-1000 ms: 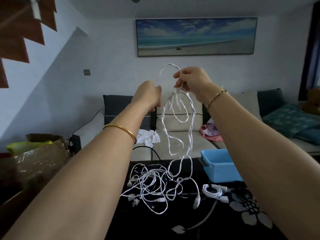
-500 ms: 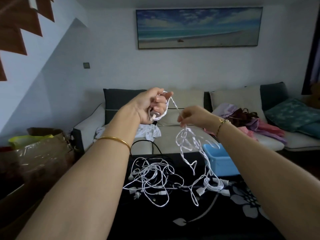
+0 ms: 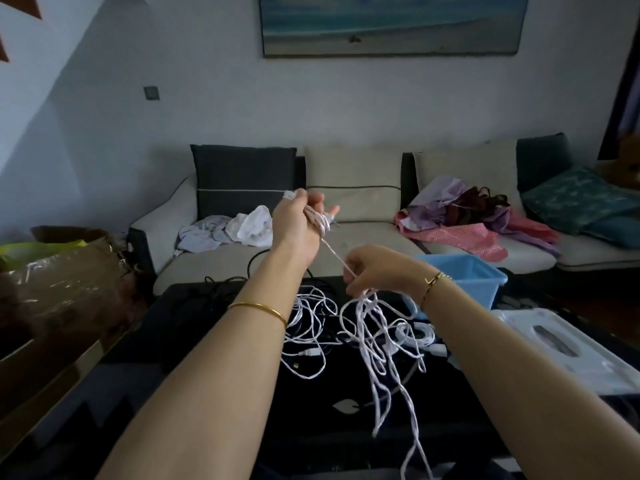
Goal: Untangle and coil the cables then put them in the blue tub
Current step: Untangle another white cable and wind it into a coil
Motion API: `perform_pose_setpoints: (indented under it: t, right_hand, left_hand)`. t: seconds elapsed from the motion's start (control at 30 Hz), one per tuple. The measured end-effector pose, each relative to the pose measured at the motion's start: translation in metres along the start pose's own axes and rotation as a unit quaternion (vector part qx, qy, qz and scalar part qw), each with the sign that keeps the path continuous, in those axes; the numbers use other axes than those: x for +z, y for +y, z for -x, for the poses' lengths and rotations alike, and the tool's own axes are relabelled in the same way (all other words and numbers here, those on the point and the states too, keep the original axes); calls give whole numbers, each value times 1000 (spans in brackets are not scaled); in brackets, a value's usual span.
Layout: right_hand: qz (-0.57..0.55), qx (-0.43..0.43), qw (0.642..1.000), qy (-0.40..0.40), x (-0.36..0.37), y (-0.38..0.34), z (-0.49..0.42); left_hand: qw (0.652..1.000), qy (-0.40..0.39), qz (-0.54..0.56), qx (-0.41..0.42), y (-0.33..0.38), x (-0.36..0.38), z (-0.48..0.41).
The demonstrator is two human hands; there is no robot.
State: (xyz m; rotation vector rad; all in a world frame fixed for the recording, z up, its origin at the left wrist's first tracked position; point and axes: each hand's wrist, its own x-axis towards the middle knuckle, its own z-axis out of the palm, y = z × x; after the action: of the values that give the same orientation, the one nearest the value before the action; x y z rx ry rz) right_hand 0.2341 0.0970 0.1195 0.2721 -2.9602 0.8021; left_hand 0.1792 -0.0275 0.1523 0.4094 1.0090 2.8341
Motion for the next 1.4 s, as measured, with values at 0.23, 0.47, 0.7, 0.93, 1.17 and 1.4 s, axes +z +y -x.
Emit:
perform_pose_setpoints:
  t: [0.23,0.47,0.7,0.93,1.17,1.4]
  right_hand:
    - [15,25,995,-93,44,63,7]
    - [-229,-22,969,-89,38,65,12]
    - [-383,-27,917,110,21,60,0]
    - [-397,70,893,197,47,74,-14]
    - [-447,61,892,6,85,89,-9]
    - [-515,154,843,26,96,111,-20]
  left_hand:
    - [926,110,-286,221,-12,-54,-16]
    - [723,10,-631,280,-12,-88,-28]
    - [655,-142,-742,-19,-41,-99,-7]
    - [830,-259,-416,-267,-46,-83,23]
    - [945,-125,-228,-199,-57,-106,18]
    - [987,7,-112,-111,-64,-111,6]
